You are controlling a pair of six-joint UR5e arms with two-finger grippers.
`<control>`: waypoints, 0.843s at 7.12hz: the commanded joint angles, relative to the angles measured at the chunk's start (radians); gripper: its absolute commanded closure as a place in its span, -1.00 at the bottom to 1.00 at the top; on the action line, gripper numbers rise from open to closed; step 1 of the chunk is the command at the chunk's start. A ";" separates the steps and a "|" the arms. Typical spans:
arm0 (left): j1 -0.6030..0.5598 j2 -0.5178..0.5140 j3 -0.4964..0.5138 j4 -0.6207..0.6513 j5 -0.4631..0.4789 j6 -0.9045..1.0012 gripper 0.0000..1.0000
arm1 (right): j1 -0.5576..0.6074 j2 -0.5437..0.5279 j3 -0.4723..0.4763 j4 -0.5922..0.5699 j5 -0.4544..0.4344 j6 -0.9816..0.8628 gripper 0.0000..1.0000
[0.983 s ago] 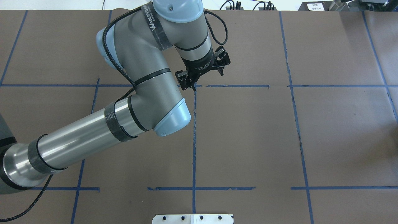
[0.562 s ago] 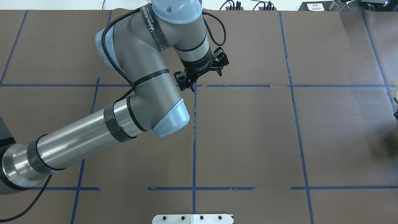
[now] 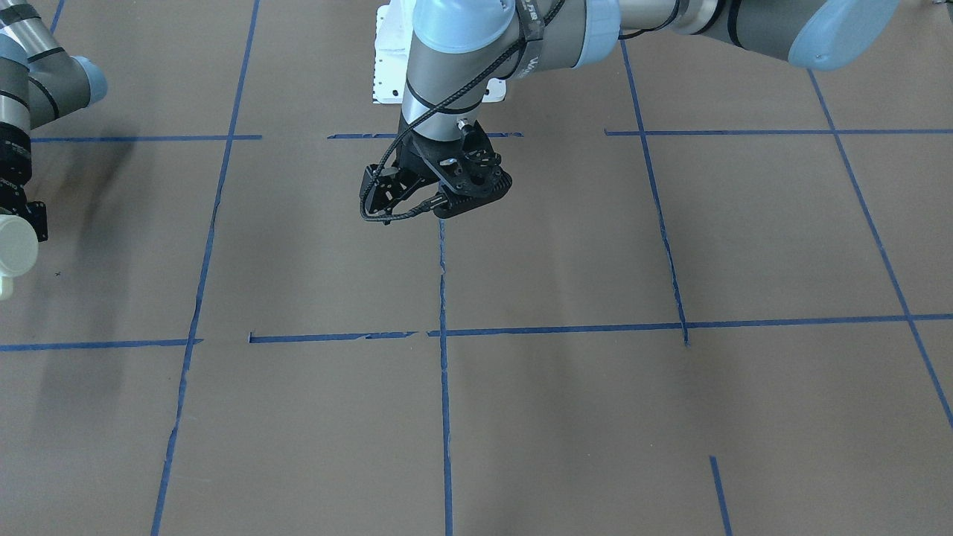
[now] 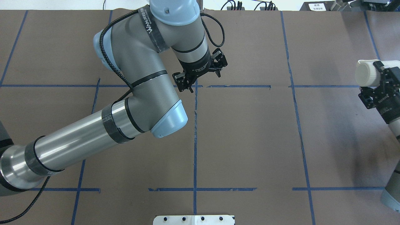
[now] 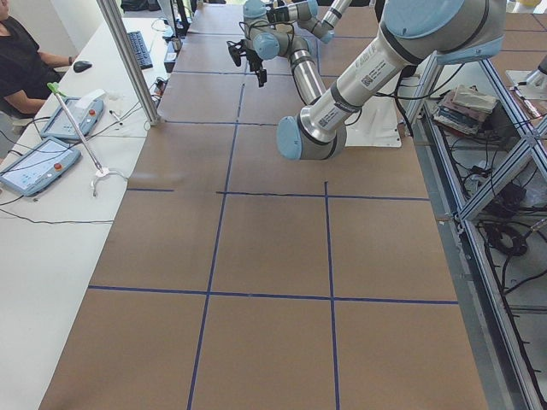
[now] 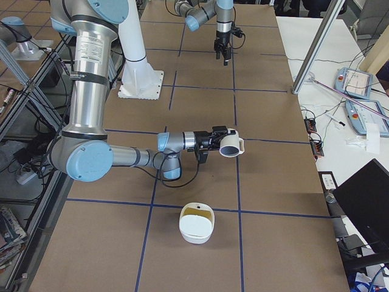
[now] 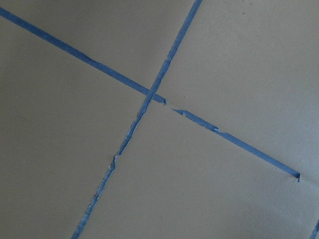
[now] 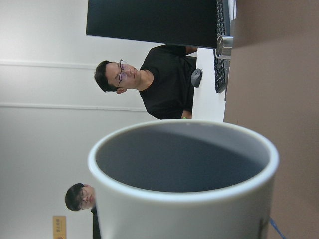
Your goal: Left arm hands cup to right arm to dump lemon
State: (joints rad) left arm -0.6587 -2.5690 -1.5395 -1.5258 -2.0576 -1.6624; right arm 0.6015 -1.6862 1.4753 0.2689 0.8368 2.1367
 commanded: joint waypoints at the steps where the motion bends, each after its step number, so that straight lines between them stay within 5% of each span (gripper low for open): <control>1: -0.010 0.007 -0.011 -0.001 0.001 0.010 -1.00 | -0.032 0.151 0.019 -0.214 -0.001 -0.523 0.43; 3: -0.022 0.007 -0.010 -0.001 0.004 0.039 -1.00 | -0.132 0.238 0.002 -0.247 -0.001 -0.929 0.44; 6: -0.029 0.006 -0.001 -0.019 0.005 0.041 -1.00 | -0.231 0.408 0.005 -0.532 -0.060 -1.215 0.50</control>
State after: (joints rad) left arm -0.6872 -2.5620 -1.5451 -1.5313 -2.0528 -1.6218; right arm 0.4189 -1.3468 1.4794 -0.1377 0.8145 1.0532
